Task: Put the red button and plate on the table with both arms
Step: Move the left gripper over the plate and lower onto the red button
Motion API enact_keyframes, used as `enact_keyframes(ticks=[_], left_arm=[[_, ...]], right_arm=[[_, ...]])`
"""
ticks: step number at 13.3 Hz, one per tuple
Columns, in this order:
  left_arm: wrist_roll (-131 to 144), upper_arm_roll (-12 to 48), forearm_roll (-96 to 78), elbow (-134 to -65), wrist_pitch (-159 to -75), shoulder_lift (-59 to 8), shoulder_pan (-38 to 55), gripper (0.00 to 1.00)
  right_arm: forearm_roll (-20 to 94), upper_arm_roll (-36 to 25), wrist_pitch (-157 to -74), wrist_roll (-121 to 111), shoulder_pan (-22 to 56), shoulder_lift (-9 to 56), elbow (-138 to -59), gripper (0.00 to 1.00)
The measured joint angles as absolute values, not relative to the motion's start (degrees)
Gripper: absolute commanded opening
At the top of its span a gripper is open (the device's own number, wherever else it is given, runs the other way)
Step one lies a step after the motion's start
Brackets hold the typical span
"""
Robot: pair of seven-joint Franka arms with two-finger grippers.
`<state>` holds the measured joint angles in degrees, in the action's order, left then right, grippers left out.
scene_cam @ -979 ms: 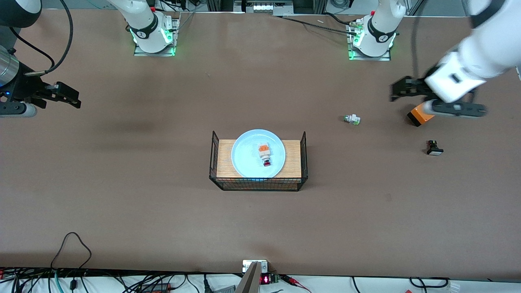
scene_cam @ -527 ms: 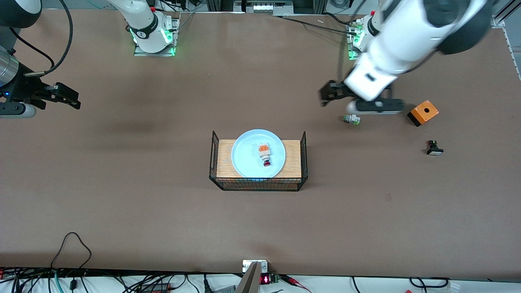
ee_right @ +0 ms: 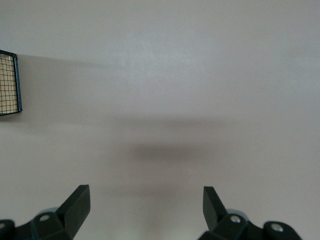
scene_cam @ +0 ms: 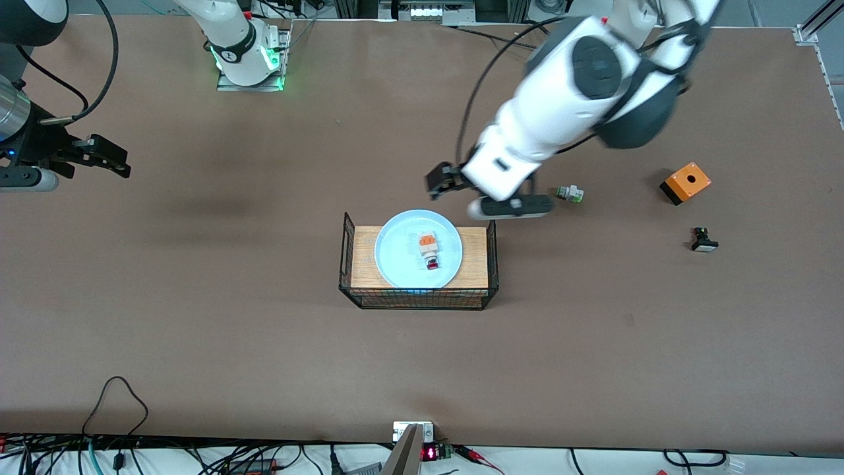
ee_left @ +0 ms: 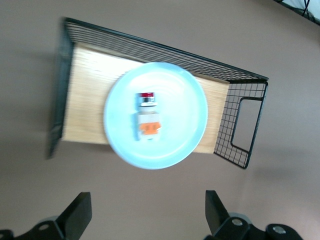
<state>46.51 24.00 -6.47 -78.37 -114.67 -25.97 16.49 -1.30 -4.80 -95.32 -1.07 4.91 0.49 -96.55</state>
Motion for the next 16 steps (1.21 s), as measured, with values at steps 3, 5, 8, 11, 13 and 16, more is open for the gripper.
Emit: enact_keyframes(ticks=[3, 5, 8, 11, 13, 16], left_arm=[[48.77, 23.79, 2.21, -76.35, -117.25, -31.99, 20.93, 1.0], [49.47, 23.57, 6.36, -76.02, -121.35, -35.31, 21.89, 1.0], [49.95, 22.94, 9.62, -75.79, -123.33, -38.27, 22.0, 0.98], [50.87, 22.86, 12.03, -75.74, -123.41, -39.74, 22.27, 0.93], [51.26, 22.6, 12.99, -75.71, -123.74, -40.46, 22.97, 0.88], [51.41, 22.38, 13.48, -75.69, -124.31, -41.34, 23.59, 0.68]], right_arm=[[-1.3, -4.8, -95.33, -1.07, 4.9, 0.49, -96.55, 1.0], [-1.3, -4.8, -95.33, -1.08, 4.89, 0.49, -96.55, 1.0], [-1.3, -4.8, -95.32, -1.08, 4.91, 0.49, -96.56, 1.0], [-1.3, -4.79, -95.33, -1.09, 4.91, 0.5, -96.55, 1.0], [-1.3, -4.78, -95.33, -1.1, 4.92, 0.5, -96.55, 1.0], [-1.3, -4.76, -95.33, -1.1, 4.95, 0.5, -96.55, 1.0]])
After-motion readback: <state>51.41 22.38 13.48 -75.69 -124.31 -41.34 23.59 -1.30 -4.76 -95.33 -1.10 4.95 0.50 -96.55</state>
